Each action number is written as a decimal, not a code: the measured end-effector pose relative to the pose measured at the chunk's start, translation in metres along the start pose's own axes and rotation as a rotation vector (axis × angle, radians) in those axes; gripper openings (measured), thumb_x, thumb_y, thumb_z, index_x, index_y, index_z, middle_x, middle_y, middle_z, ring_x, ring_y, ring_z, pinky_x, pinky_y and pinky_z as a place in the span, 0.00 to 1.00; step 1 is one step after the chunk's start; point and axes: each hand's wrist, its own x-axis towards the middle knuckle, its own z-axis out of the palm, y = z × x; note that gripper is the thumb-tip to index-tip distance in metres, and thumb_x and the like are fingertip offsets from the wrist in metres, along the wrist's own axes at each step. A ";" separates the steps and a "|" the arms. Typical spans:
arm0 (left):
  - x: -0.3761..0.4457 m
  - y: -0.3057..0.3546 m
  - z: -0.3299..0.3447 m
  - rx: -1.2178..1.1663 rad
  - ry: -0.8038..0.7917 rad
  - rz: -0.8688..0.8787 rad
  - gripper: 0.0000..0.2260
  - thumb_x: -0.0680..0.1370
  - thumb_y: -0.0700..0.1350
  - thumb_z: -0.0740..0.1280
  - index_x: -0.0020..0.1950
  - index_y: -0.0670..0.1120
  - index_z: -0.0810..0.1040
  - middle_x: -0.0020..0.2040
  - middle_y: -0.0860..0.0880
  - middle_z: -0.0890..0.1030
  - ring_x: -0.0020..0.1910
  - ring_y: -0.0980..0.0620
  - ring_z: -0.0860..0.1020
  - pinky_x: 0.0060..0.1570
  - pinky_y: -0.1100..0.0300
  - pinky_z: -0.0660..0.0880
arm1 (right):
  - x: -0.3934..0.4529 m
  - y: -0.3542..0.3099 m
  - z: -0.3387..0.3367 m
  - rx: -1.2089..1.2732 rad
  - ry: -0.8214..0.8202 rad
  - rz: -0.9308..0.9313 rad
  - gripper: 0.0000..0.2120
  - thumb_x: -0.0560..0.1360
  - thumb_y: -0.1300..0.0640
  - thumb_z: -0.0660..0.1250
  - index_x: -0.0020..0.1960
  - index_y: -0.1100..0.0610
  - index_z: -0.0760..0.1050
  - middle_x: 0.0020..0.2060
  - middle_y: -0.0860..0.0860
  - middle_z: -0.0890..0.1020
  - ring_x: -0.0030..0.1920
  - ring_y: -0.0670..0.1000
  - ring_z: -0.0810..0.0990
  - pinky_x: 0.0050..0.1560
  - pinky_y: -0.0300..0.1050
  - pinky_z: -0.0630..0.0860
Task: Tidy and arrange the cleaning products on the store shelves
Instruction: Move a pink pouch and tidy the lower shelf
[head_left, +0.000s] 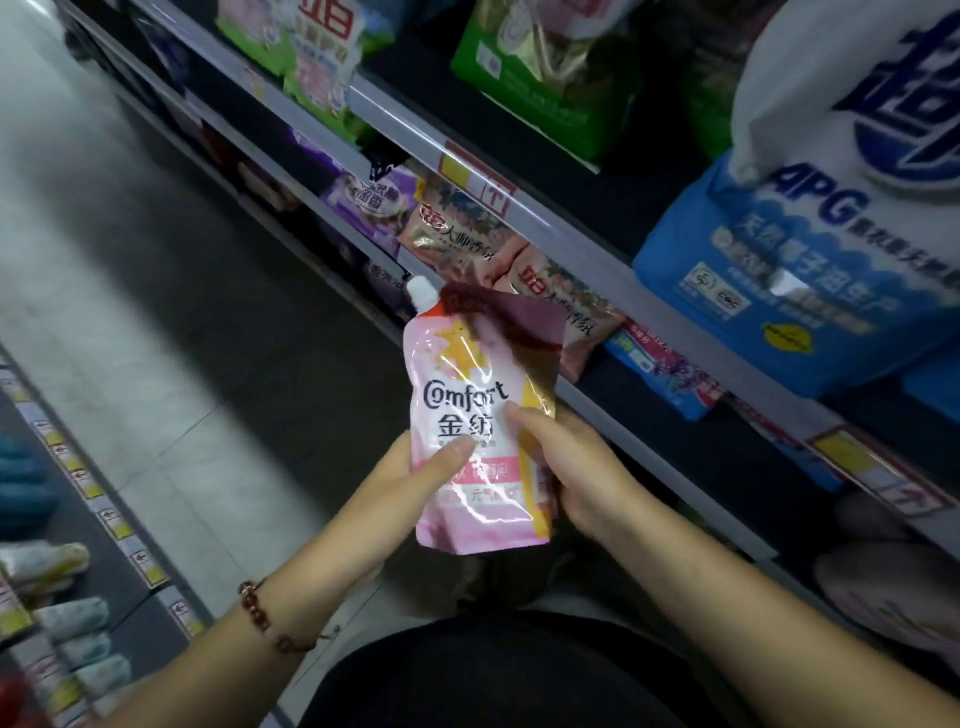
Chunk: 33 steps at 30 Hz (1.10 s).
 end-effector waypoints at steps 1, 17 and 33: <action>0.004 -0.005 0.004 -0.076 0.014 -0.035 0.18 0.78 0.54 0.65 0.67 0.51 0.77 0.59 0.50 0.86 0.58 0.49 0.84 0.57 0.54 0.80 | -0.004 -0.002 0.000 -0.046 0.004 -0.040 0.07 0.80 0.55 0.68 0.55 0.54 0.82 0.47 0.53 0.88 0.47 0.54 0.88 0.53 0.53 0.83; 0.044 -0.001 0.052 -0.298 -0.102 -0.155 0.20 0.74 0.50 0.70 0.63 0.42 0.79 0.52 0.39 0.87 0.46 0.43 0.87 0.46 0.49 0.84 | -0.086 -0.017 -0.038 -0.222 0.115 -0.399 0.16 0.81 0.56 0.67 0.64 0.39 0.76 0.53 0.38 0.85 0.53 0.40 0.84 0.54 0.39 0.82; -0.027 0.077 0.204 0.367 -0.398 0.434 0.27 0.62 0.46 0.84 0.56 0.50 0.78 0.47 0.58 0.87 0.46 0.58 0.86 0.40 0.68 0.80 | -0.236 -0.016 -0.151 -0.005 0.514 -0.856 0.24 0.78 0.70 0.66 0.50 0.40 0.86 0.50 0.45 0.87 0.53 0.44 0.85 0.52 0.38 0.80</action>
